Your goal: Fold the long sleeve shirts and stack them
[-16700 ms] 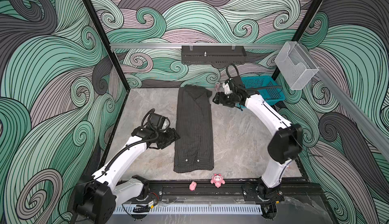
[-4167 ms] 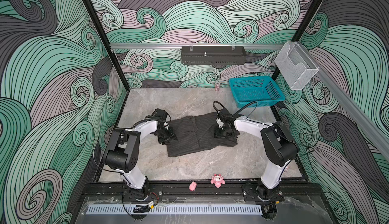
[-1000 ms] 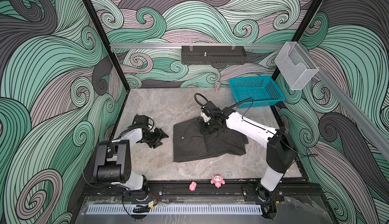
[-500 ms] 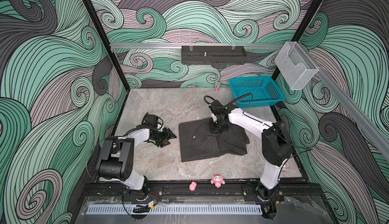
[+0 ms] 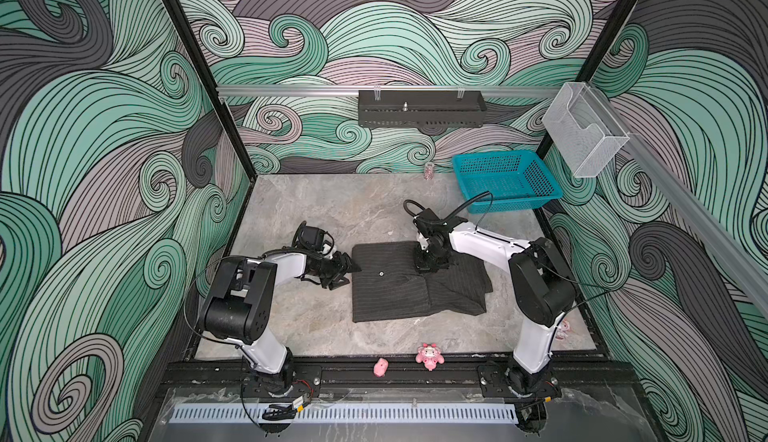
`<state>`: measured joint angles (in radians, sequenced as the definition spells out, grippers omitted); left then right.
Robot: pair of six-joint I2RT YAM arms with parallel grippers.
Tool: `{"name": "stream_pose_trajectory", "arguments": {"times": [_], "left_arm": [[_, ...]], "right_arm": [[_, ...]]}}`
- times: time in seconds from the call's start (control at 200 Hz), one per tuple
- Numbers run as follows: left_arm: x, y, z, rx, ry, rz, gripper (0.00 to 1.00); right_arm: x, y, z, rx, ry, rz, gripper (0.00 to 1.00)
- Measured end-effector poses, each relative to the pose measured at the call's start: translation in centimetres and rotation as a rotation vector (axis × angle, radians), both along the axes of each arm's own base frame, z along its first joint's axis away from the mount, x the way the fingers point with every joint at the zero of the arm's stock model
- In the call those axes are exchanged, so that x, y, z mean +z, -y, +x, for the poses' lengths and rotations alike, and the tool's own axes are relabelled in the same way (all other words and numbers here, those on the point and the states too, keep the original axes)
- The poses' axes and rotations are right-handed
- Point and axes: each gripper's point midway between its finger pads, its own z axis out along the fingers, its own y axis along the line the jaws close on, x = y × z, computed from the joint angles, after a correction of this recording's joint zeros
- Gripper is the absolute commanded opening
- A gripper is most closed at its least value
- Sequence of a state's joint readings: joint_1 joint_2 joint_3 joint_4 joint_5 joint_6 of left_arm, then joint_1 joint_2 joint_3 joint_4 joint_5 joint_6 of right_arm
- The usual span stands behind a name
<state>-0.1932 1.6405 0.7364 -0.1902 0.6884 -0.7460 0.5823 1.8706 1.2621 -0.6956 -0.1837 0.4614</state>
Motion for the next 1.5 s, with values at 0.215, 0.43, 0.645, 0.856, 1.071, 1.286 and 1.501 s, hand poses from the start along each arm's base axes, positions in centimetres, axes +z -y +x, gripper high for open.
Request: {"name": "stream_pose_trajectory", "arguments": {"times": [0.215,0.43,0.645,0.856,1.071,1.286,1.501], "left_arm": [[-0.3,0.8,0.0,-0.025,0.001,-0.033,0.58],[-0.7,1.9,-0.1,-0.057,-0.006,-0.069,0.46],[-1.4,1.6,-1.0,-0.058,-0.031,-0.046,0.10],[0.4,0.1,-1.7,-0.061,-0.012,0.069,0.00],[7.2,-0.7,-0.1,-0.081,0.130,0.139,0.00],[11.2,0.2,-0.6,-0.086,0.181,0.097,0.00],[10.8,4.6,-0.4,-0.099,0.148,0.005,0.00]], "right_arm": [[-1.8,-0.3,0.2,-0.034,-0.030,0.048,0.00],[-1.9,-1.0,0.5,-0.054,-0.030,0.108,0.00],[-2.0,-1.8,0.7,-0.074,-0.032,0.166,0.00],[-2.0,-3.6,0.9,-0.106,-0.031,0.277,0.00],[-2.0,-7.9,0.4,-0.114,-0.010,0.371,0.00],[-1.8,-13.4,0.0,-0.098,-0.006,0.453,0.00],[-1.8,-15.1,0.1,-0.137,-0.019,0.509,0.00]]}}
